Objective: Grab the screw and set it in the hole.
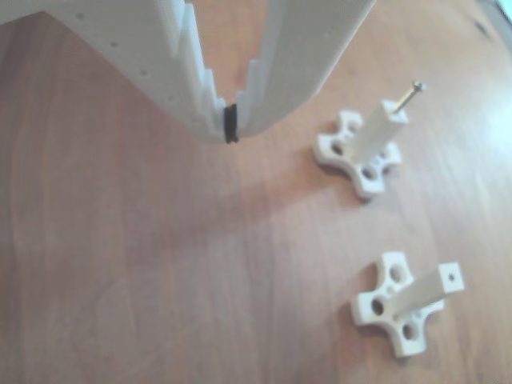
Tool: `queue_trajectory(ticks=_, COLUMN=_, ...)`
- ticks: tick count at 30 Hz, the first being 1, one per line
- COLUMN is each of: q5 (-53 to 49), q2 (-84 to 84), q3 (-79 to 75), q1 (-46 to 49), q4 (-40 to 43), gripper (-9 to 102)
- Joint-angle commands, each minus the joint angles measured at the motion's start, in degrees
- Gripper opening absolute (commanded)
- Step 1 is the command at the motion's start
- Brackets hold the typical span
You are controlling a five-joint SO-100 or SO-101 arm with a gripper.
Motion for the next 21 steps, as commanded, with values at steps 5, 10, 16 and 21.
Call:
queue_trajectory(ticks=5, q5=-1.05, q2=21.18, q3=13.10, q1=2.55, q4=-0.97, gripper=-4)
queue_trajectory(ticks=10, q5=-2.72, q2=39.38, q3=16.52, q1=3.96, q4=9.40, gripper=-4)
queue_trajectory(ticks=16, q5=-2.55, q2=39.38, q3=16.52, q1=4.57, q4=9.49, gripper=-4)
queue_trajectory(ticks=21, q5=-2.55, q2=39.38, q3=16.52, q1=4.57, q4=9.49, gripper=-4)
